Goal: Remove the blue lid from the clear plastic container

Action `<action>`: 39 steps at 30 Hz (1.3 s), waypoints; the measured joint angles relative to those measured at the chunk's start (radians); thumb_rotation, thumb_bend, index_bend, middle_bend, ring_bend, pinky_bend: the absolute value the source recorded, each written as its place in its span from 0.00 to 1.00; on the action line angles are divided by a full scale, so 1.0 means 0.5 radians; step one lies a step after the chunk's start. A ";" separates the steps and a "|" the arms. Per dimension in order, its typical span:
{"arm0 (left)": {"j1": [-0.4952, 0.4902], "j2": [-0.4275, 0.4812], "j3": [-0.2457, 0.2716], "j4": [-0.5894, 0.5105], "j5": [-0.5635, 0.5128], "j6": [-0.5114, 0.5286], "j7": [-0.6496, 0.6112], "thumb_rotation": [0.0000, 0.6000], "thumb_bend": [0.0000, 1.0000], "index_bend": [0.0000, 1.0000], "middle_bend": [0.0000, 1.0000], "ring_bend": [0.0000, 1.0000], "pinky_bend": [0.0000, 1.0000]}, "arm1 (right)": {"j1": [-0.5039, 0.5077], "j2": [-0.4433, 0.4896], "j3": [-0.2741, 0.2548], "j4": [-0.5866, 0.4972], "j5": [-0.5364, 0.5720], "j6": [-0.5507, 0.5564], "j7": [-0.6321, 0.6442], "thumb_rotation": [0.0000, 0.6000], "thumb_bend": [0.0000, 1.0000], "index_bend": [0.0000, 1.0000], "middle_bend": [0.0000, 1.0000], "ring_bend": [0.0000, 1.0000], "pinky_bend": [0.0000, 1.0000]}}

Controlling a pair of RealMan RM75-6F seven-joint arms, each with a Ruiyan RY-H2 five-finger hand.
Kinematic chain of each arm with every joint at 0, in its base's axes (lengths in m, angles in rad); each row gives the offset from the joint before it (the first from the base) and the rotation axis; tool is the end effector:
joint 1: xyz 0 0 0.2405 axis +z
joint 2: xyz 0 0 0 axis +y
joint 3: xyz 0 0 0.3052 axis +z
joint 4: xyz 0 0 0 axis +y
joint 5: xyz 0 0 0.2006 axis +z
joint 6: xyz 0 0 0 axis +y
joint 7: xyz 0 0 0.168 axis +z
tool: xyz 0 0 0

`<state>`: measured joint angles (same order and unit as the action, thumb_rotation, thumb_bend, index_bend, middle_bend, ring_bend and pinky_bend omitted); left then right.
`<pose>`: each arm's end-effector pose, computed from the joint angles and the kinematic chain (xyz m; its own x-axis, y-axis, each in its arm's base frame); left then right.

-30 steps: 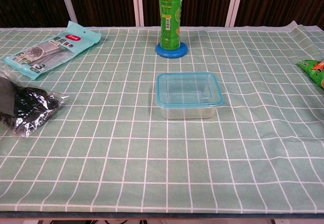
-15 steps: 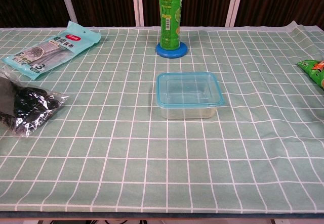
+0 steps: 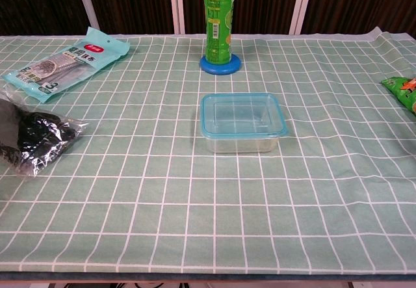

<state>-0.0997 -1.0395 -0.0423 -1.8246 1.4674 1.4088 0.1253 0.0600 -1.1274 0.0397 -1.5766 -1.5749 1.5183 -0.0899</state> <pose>-0.3193 0.2071 0.1870 0.3863 0.0927 0.9177 0.9221 -0.0150 -0.3866 -0.3497 -0.1973 0.1876 0.5034 0.0179 0.8639 -0.8621 -0.0573 0.5035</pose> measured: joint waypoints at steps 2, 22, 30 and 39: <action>-0.057 0.007 -0.034 -0.051 -0.015 -0.056 0.054 1.00 0.00 0.00 0.00 0.00 0.08 | 0.000 -0.001 0.003 0.000 0.008 -0.003 0.002 1.00 0.33 0.00 0.00 0.00 0.00; -0.914 -0.384 -0.455 -0.315 -0.933 -0.735 0.745 1.00 0.00 0.00 0.00 0.00 0.08 | 0.003 -0.022 0.039 -0.039 0.125 -0.045 0.007 1.00 0.33 0.00 0.00 0.00 0.00; -1.297 -0.830 -0.530 -0.167 -1.426 -0.722 1.147 1.00 0.00 0.00 0.00 0.00 0.04 | 0.010 -0.021 0.051 -0.059 0.188 -0.089 0.014 1.00 0.33 0.00 0.00 0.00 0.00; -1.641 -1.214 -0.606 0.045 -1.791 -0.640 1.377 1.00 0.00 0.00 0.00 0.00 0.01 | 0.014 -0.010 0.054 -0.091 0.232 -0.127 0.017 1.00 0.33 0.00 0.00 0.00 0.00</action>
<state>-0.9203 -1.6467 -0.3453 -1.8019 0.5720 1.0886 0.8138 0.0669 -1.1324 0.0668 -1.6222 -1.4590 1.4549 -0.0814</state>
